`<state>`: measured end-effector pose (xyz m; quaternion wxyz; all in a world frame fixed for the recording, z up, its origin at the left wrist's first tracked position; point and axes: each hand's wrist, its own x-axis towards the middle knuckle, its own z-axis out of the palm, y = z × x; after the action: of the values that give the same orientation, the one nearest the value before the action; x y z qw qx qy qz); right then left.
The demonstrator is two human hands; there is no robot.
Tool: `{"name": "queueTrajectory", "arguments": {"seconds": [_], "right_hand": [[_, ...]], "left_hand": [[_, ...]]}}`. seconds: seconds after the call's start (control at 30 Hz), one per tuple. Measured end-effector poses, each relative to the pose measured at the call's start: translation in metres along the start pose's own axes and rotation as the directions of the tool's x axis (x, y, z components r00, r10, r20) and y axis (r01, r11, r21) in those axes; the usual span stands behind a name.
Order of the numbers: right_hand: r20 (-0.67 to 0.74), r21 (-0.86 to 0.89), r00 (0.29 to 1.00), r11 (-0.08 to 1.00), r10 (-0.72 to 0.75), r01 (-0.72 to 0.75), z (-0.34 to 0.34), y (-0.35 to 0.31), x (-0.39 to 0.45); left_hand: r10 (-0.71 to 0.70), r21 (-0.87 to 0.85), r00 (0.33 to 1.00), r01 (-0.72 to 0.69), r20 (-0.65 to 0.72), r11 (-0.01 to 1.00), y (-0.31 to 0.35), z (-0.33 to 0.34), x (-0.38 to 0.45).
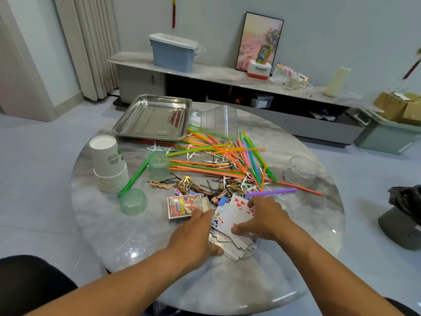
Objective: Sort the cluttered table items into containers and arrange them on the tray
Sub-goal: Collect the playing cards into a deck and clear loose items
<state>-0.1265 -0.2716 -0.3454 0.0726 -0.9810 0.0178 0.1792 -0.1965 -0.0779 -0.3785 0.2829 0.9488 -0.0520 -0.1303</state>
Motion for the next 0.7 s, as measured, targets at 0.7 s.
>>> {"name": "queueTrajectory", "arguments": {"seconds": [0.7], "right_hand": [[0.103,-0.013,0.994,0.999,-0.047,0.048,0.007,-0.01,-0.015]], "left_hand": [[-0.003,0.036,1.0,0.003,0.001,0.999,0.002,0.0,0.002]]}}
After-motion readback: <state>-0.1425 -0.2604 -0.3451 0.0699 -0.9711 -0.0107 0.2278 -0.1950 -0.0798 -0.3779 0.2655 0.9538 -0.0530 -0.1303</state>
